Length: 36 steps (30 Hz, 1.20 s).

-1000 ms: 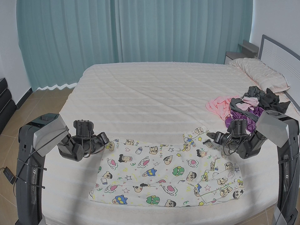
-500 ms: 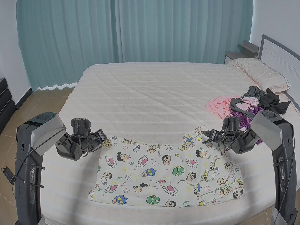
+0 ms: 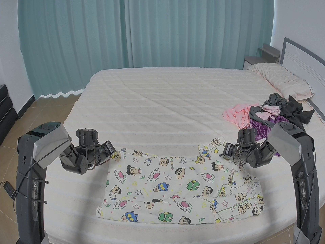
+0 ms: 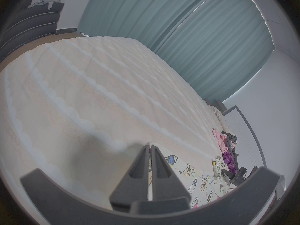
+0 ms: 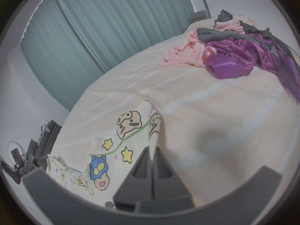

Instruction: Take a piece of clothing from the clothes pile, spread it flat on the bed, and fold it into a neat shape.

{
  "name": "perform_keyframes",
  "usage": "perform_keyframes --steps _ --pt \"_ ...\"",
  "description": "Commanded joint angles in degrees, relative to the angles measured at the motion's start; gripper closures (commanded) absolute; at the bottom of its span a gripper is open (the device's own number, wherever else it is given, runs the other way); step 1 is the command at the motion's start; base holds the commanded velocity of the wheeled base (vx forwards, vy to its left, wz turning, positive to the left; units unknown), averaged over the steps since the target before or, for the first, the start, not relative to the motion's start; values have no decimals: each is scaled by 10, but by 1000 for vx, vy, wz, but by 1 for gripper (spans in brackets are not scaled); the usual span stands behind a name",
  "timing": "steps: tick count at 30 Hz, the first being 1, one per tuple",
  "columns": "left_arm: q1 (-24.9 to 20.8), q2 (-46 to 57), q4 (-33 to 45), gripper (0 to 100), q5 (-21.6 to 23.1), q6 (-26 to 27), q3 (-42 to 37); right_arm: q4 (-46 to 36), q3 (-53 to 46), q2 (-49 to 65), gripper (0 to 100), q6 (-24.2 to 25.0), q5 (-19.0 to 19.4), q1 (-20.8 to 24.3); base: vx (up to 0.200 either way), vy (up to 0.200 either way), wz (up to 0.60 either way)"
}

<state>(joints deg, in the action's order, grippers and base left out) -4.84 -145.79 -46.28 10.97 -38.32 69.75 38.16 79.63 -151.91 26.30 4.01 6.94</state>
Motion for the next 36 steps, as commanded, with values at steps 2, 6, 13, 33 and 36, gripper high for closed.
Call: perform_keyframes --steps 2,6,13,33,36 --pt "0 1 0 100 0 -1 -1 11 -1 -1 100 5 1 -3 0 0 0" --pt "-1 6 -2 100 -1 -19 4 45 -7 -1 100 30 1 -8 0 0 0" --pt "1 15 -12 100 -3 -55 13 115 -45 17 100 47 7 -18 0 0 0" --pt "6 9 -12 100 -19 -57 37 194 -78 25 100 46 10 -24 0 0 0" --pt "7 8 -12 100 -18 -57 38 200 -99 36 100 42 10 -23 0 0 0"
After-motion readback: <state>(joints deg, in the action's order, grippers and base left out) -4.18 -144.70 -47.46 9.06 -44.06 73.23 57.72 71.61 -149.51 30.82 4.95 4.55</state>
